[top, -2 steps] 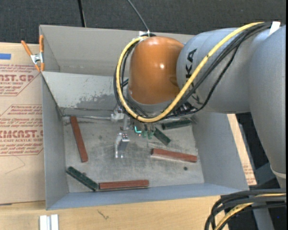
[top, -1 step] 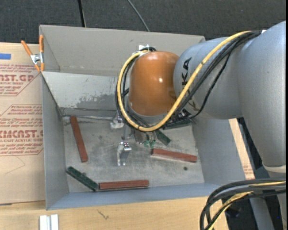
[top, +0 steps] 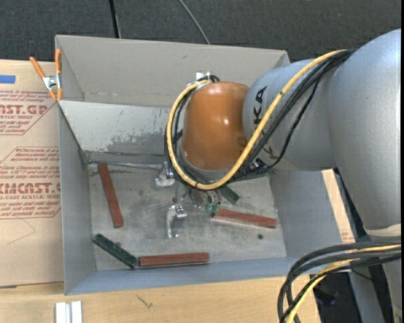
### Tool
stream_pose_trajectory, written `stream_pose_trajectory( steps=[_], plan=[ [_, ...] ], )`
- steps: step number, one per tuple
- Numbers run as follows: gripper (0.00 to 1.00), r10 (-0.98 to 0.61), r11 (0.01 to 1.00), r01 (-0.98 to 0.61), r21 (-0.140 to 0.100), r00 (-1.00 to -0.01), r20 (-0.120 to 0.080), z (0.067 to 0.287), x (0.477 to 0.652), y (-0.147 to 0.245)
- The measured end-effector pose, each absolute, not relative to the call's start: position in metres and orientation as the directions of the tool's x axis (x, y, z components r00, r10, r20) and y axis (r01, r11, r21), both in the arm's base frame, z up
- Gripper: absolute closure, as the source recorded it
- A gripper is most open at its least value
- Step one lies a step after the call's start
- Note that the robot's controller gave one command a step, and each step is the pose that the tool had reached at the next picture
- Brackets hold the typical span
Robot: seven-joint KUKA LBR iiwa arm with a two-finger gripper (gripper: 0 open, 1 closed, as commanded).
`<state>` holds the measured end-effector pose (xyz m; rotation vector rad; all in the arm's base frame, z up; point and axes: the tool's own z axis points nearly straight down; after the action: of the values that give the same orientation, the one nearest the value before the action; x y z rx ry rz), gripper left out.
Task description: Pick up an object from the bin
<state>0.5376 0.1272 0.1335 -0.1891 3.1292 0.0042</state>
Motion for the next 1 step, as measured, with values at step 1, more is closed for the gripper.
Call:
stream_pose_trajectory(
  steps=[1],
  plan=[
    [0.0, -0.217, 0.976, -0.217, 0.0, -0.976, 0.005, 0.0997, 0.5324, 0.1167]
  ],
)
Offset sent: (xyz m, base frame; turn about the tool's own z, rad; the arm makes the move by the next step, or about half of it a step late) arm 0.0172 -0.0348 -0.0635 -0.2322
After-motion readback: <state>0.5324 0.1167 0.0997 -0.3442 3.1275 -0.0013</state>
